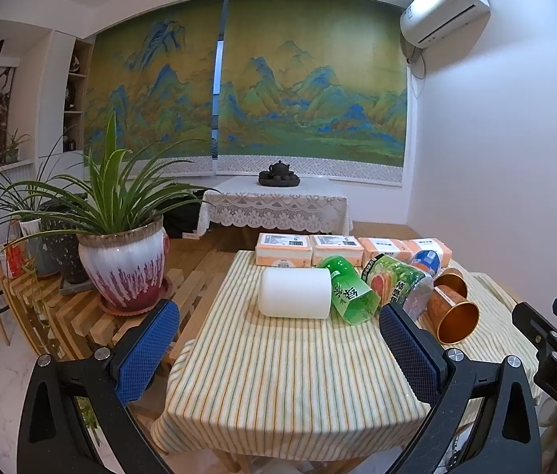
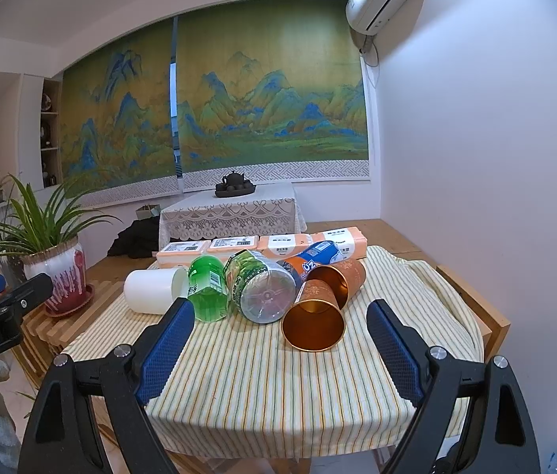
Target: Flip cup upside down
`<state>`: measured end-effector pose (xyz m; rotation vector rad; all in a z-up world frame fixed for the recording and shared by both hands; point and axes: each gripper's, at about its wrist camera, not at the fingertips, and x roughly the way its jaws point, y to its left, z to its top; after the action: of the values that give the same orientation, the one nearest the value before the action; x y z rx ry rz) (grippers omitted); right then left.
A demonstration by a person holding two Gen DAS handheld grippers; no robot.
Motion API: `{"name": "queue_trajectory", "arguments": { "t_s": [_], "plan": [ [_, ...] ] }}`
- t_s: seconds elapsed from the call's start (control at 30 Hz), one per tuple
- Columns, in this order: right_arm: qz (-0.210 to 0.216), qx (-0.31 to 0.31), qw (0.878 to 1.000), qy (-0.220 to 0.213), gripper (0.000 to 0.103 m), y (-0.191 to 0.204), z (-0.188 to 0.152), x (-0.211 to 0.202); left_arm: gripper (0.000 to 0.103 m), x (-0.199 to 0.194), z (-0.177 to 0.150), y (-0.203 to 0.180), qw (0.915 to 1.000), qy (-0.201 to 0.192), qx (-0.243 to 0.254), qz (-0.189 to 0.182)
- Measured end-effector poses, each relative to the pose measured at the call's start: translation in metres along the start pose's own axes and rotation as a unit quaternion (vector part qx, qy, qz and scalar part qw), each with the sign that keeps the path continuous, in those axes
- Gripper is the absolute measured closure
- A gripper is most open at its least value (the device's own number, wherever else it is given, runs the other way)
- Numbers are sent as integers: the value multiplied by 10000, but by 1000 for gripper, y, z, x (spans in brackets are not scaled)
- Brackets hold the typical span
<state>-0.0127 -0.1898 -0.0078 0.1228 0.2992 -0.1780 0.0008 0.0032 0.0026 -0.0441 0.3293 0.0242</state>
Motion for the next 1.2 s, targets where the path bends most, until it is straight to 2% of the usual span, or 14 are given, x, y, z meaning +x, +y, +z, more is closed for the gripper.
{"name": "queue_trajectory", "arguments": {
  "t_s": [0.7,1.2],
  "plan": [
    [-245,51,9991,-345,17,-4,8,-11,0,1,-1,-2,10000,14,5,-23],
    [-299,99,9986,-426,17,-7,14,-15,0,-1,-1,-5,10000,2,30,-51]
  ]
}}
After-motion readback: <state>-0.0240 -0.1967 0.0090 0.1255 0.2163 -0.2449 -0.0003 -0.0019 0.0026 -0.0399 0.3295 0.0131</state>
